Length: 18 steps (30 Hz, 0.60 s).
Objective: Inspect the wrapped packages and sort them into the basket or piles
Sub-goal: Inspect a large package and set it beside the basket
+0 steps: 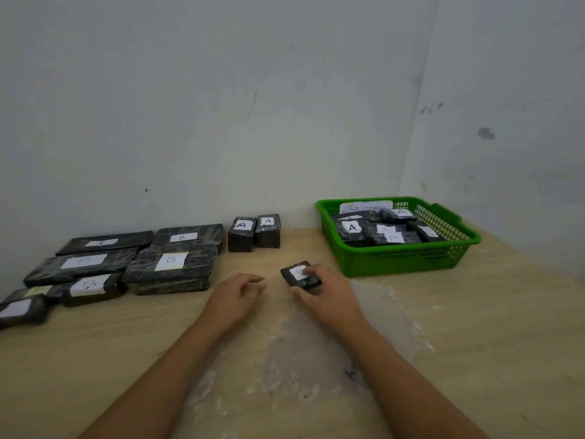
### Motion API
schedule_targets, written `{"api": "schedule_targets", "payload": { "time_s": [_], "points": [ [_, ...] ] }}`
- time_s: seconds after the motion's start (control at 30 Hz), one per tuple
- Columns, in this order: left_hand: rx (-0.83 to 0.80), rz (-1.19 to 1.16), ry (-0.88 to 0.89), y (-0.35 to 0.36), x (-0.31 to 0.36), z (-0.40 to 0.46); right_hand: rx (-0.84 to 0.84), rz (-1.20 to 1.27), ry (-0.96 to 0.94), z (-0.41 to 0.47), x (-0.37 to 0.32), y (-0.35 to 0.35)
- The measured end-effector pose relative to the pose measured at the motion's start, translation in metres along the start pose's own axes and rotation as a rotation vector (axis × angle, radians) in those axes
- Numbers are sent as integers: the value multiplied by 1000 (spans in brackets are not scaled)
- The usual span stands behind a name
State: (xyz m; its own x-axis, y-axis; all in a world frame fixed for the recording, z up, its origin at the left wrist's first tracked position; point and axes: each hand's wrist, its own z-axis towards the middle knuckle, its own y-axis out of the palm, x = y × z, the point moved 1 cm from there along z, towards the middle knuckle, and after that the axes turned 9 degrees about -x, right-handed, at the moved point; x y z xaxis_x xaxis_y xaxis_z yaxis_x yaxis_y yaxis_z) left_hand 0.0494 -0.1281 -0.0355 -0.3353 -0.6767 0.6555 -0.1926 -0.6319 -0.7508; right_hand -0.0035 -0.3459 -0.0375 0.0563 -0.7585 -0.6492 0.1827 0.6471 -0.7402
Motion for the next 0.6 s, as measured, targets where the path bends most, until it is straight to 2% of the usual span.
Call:
{"api": "schedule_targets", "payload": {
  "time_s": [0.07,0.23,0.3,0.43,0.5,0.6],
  "points": [
    [-63,-69,-39,-5,13,-7,6,51,-27,-23,-5,-4],
    [-224,-579,-151,-4,50,-41,70,103,-110,-63,-16,1],
    [-227,-683,-169,2,55,-56,57,87,-151,-71,-21,6],
    [-119,-885,-161,8,44,-68,18,100,-215,-75,-27,12],
    [-91,-954,-144,9,39,-70,0,226,-197,-73,-28,11],
    [-118,-1008,-106,10,38,-66,-56,567,-81,-69,-28,6]
  ]
}}
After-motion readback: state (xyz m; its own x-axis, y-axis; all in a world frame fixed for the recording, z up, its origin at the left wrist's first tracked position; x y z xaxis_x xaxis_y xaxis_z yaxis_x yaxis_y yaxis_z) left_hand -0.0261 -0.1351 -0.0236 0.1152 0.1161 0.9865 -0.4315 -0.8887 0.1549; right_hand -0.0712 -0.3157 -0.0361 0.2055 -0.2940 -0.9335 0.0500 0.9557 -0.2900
